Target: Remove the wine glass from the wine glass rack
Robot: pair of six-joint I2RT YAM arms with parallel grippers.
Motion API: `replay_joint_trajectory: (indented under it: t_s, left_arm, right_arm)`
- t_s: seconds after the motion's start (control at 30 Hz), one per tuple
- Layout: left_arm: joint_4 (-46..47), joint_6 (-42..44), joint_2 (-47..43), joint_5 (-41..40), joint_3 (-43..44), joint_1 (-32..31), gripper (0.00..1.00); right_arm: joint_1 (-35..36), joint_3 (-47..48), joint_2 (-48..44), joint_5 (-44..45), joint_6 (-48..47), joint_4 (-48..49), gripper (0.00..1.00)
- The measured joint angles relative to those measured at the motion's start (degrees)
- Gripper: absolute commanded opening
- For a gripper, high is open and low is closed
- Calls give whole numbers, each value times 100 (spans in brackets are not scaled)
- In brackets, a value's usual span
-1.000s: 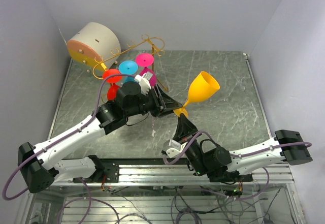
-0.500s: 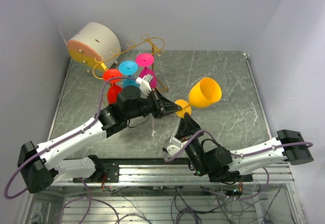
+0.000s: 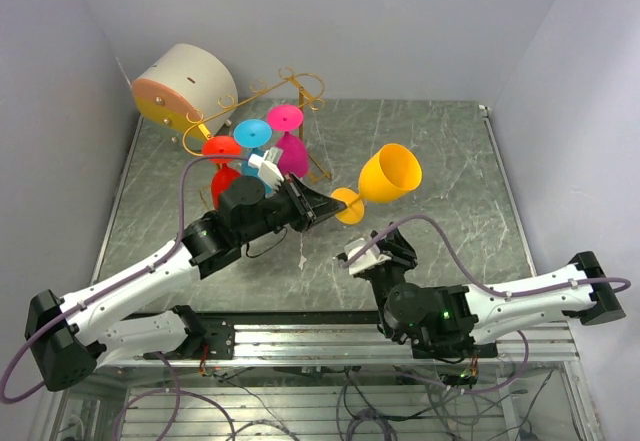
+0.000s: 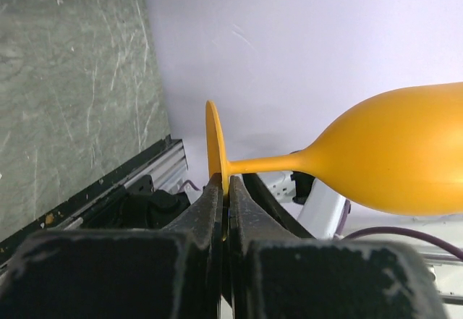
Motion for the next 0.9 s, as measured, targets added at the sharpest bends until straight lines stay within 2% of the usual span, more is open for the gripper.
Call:
replay_joint_trajectory:
  t_s: [0.07, 0.17, 0.23, 0.47, 0.77, 0.9]
  left_arm:
    - [-11, 28, -68, -201, 0, 0, 7]
    - [-63, 63, -199, -466, 0, 0, 7]
    - [-98, 103, -278, -634, 0, 0, 7]
    - [-376, 293, -516, -1145, 46, 0, 7]
    - [-1259, 852, -1486, -1993, 761, -2, 7]
    - [-1504, 1067, -1808, -2199, 1029, -2, 7]
  right_arm:
    - [0, 245, 20, 57, 1032, -896, 41]
    - [0, 20, -15, 153, 1434, -1471, 40]
    - [0, 118, 111, 170, 2208, -2367, 40]
    - [0, 468, 85, 175, 3838, -4098, 39]
    - [0, 1220, -841, 175, 5864, -6035, 38]
    - [0, 1836, -1453, 168, 6758, -6782, 33]
